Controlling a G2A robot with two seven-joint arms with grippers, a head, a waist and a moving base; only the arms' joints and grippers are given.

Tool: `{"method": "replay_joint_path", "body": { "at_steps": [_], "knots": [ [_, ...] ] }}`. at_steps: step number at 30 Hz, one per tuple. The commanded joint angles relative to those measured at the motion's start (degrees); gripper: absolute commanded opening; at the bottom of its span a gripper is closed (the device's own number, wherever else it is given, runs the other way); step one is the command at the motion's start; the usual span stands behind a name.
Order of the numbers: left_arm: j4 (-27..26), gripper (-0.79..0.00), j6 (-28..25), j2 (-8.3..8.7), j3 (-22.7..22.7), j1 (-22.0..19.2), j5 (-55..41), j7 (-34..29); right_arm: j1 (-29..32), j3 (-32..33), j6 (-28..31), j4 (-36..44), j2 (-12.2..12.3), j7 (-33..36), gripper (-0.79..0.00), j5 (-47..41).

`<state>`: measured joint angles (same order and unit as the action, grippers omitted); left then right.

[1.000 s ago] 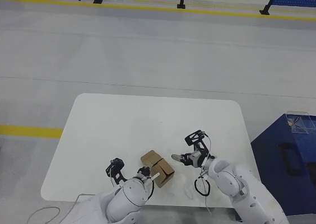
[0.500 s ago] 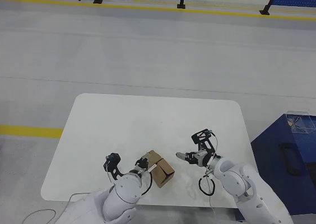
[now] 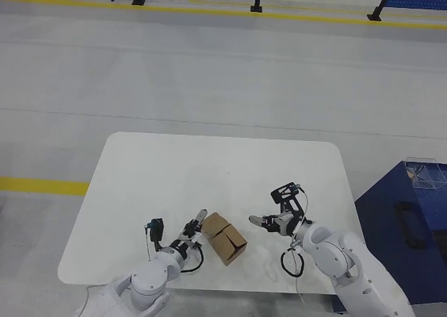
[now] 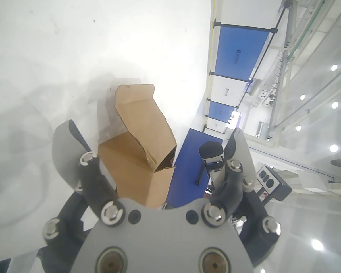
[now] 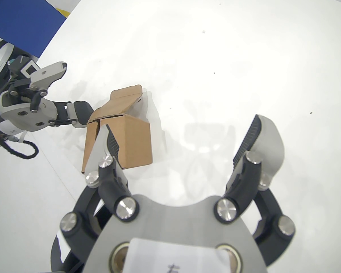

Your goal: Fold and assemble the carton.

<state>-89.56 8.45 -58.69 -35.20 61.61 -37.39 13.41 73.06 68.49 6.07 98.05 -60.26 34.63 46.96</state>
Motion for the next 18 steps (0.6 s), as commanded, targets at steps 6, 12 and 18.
{"method": "replay_joint_path", "body": {
  "at_steps": [6,12,18],
  "knots": [
    [5.2,-0.499,-2.1,-2.2,0.5,-0.5,0.2,-2.5,0.0,0.0,0.0,0.0,0.0,0.0,0.0,0.0],
    [8.0,-0.785,-5.2,-3.83,0.4,-0.6,1.3,-4.0,0.0,0.0,0.0,0.0,0.0,0.0,0.0,0.0],
    [8.2,-0.785,-9.1,-4.66,0.5,-0.2,4.2,-5.6,0.0,0.0,0.0,0.0,0.0,0.0,0.0,0.0]
  ]
}}
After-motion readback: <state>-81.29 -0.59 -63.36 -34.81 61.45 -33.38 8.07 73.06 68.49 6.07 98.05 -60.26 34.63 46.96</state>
